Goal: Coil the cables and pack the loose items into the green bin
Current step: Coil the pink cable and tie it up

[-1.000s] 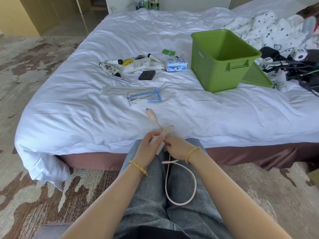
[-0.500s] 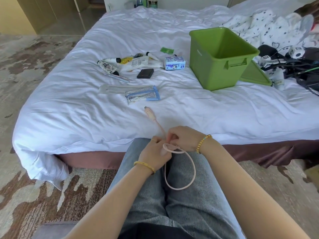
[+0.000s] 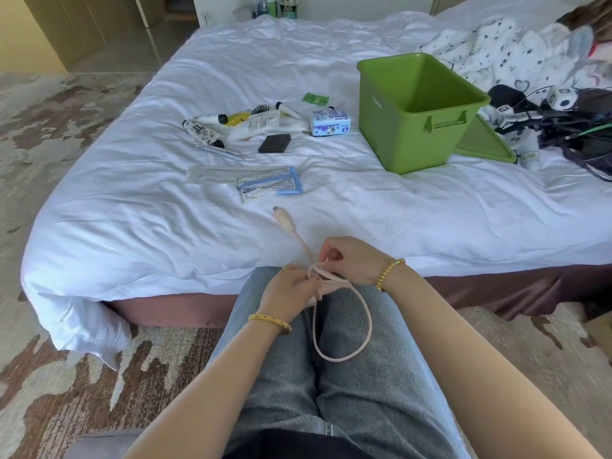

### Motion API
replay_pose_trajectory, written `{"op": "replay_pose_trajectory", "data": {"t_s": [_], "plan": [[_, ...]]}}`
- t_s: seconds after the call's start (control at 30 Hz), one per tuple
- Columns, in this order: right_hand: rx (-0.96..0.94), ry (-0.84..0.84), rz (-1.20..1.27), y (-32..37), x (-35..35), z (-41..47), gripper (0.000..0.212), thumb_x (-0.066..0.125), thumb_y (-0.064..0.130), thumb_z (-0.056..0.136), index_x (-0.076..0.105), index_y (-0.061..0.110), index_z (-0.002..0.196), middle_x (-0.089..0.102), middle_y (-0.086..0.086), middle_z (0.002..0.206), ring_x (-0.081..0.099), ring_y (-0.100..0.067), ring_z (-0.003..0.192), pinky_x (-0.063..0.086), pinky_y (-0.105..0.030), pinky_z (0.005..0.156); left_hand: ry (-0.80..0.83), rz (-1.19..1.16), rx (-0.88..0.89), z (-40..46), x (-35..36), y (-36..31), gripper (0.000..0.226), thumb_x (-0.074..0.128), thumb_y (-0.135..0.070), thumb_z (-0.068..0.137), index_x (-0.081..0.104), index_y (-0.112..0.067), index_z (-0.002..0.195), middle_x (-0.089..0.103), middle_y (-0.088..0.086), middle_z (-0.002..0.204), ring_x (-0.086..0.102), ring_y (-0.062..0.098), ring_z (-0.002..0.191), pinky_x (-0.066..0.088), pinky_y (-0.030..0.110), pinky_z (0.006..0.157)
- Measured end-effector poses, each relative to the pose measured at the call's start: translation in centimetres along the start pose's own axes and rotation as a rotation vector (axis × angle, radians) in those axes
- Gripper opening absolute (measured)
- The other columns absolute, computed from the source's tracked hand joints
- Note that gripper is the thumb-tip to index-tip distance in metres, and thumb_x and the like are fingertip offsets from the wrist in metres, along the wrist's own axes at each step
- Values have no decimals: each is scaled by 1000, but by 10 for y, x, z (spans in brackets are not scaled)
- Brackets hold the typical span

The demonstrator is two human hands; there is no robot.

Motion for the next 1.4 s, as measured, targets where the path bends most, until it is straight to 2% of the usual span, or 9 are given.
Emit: {"op": "replay_pose_trajectory", "data": {"t_s": [0.17,0.33,0.5,0.67,0.87,0.97,1.13,1.3,1.4], "plan": [[-9,-53,-315,-7,-6,1,20,46,13,93,60,7,106,56,-7,98,51,-22,94,33,-25,73,46,-111,-106,9,-22,-1,27,50,-29,91,57,-21,66,50,-5,66,43,6,61,33,18,56],[7,-15,-291,-7,-3,4,23,43,16,96,62,10,108,63,-11,108,55,-25,101,38,-29,80,55,-647,-284,10,-34,8,27,45,-16,93,62,-15,72,57,-1,57,49,9,49,35,15,39],[99,96,-28,-4,16,6,19,48,15,94,60,4,105,56,-3,66,57,-19,55,45,-19,49,23,-898,-319,8,-35,12,23,38,-18,94,54,-9,81,47,3,55,39,8,37,27,13,34],[80,247,-164,14,46,9,11,51,21,93,47,12,87,49,-1,75,53,-20,66,43,-23,50,-96,-807,-332,10,-31,2,21,41,-18,93,54,-14,78,45,5,64,43,10,42,28,13,36],[54,241,-350,12,57,10,20,42,11,94,52,6,110,58,-15,114,55,-29,101,42,-31,82,136,-900,-149,3,-32,-4,36,36,-13,98,51,-17,131,62,2,90,58,1,51,40,9,41],[96,178,-450,9,52,8,22,44,10,90,56,9,108,59,-13,113,55,-30,101,42,-35,81,-2,-962,-168,3,-31,-1,34,44,-11,96,54,-9,128,65,3,85,60,3,56,44,12,46],[196,68,-581,2,26,2,33,51,17,90,53,9,122,49,-15,122,43,-31,117,43,-39,91,-273,-880,-220,8,-31,2,18,53,-15,93,63,-23,105,62,12,112,58,23,97,47,39,87],[107,-168,-265,6,0,-2,13,49,15,91,61,11,93,63,-10,103,55,-23,95,38,-28,76,-529,-636,-252,15,-40,-5,22,50,-26,91,63,-25,110,58,-9,74,54,4,64,45,26,58],[-38,-166,82,23,-3,-7,18,56,15,89,60,18,71,67,-5,82,51,-5,66,37,-21,62,-497,-379,-168,18,-41,-10,24,46,-23,94,61,-20,113,51,-5,65,48,8,58,41,20,58]]}}
Point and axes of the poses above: each hand's wrist, its own z-axis towards the middle knuckle, its own x-axis out of the palm, y = z × x, the point moved 3 cm from there along z, towards the middle knuckle
